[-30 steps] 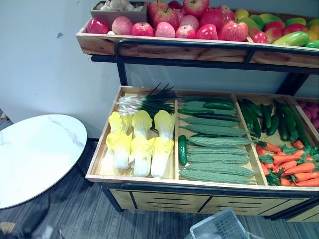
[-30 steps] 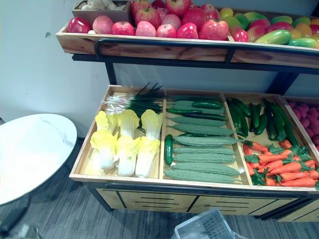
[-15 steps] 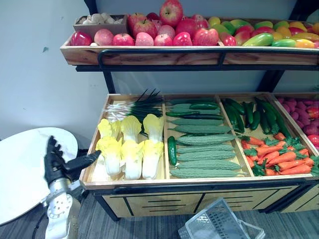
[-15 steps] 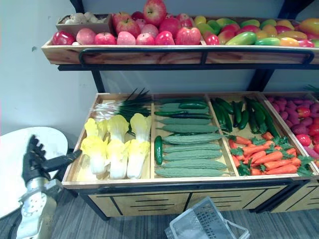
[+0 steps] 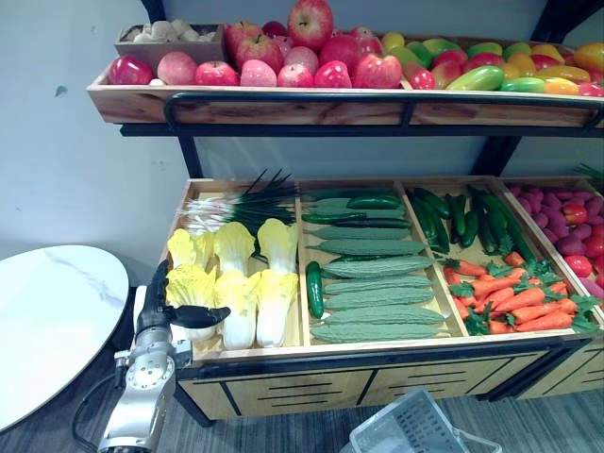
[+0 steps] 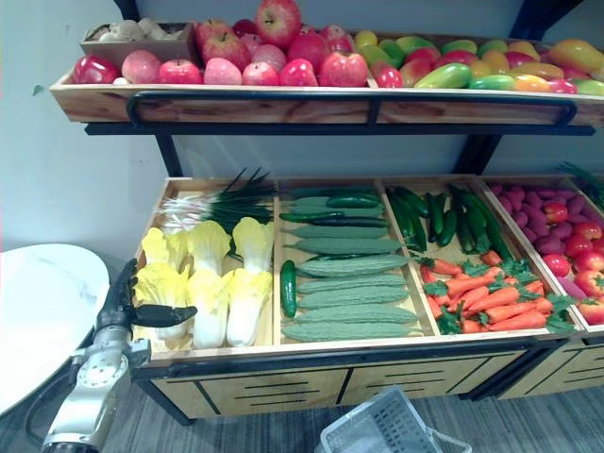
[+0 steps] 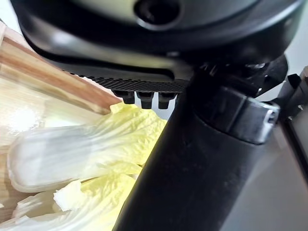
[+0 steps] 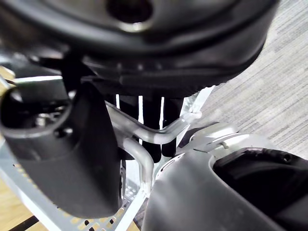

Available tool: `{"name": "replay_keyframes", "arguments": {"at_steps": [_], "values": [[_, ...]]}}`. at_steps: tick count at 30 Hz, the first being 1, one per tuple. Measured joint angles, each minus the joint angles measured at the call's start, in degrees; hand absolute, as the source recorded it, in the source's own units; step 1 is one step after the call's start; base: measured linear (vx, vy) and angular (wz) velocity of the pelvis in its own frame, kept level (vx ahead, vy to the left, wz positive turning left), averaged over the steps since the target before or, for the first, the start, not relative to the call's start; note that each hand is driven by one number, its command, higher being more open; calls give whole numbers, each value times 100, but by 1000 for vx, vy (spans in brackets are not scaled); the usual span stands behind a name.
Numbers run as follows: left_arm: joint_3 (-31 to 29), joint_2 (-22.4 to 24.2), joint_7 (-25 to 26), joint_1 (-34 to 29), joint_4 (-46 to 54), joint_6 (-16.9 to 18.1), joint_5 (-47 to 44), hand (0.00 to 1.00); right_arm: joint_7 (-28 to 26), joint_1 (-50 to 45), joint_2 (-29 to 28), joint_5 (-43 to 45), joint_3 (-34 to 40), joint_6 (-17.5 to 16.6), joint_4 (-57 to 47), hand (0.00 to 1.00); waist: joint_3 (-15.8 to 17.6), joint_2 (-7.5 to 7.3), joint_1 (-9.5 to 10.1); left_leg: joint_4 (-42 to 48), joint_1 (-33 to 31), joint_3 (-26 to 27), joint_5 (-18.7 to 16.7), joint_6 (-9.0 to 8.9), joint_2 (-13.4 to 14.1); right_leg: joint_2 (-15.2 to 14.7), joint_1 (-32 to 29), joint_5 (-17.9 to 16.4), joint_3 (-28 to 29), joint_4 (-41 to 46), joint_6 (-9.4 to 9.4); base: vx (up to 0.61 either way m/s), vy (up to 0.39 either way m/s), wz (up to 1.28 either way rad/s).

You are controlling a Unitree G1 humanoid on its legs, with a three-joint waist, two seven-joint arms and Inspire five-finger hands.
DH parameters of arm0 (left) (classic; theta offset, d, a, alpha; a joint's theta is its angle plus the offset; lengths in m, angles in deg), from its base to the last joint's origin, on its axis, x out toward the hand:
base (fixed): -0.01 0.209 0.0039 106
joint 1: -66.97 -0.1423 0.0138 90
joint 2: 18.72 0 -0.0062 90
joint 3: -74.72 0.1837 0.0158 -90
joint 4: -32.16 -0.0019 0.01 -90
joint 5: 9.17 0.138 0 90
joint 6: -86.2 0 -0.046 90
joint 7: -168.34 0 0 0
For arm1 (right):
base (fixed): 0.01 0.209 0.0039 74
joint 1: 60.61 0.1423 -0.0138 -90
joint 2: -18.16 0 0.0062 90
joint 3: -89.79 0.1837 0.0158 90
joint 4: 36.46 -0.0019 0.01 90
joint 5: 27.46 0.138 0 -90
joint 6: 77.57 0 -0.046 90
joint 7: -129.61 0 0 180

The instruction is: Pick vegetable in the basket

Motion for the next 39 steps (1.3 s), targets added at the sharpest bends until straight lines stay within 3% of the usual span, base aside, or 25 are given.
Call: {"name": "replay_keyframes", "arguments": {"at_steps": [8,17,22,31,39], "values": [[17,7,478,340,-2,-215,151,100,-2,-99,41,3,3,-11,-52,0,-26,130,-43,-4,-88,188,59,-24,158,149,-152,69,62,-29,-129,-99,-49,-6],[-140,24,1060,440,-148,-216,150,100,1,-377,21,3,13,-9,-146,0,-182,-23,-43,-2,-152,176,33,2,-7,2,-17,201,21,-336,2,12,32,4],[-348,25,1185,461,-295,-246,146,100,2,-353,1,2,4,-51,-148,0,-172,-11,-33,-1,-140,203,35,0,-32,-17,40,209,20,-397,11,38,22,2],[-365,134,1019,460,-511,-193,-67,100,-1,-336,122,3,-181,-52,-176,0,-105,120,-34,-4,-104,225,42,-11,61,74,44,223,35,-380,-26,-39,-24,-2],[-217,384,609,459,-1206,-62,-78,100,-1,-309,86,1,-226,-52,-266,0,-47,9,-44,-3,-149,243,9,-18,31,56,12,222,71,-418,-23,6,-1,-1]]}}
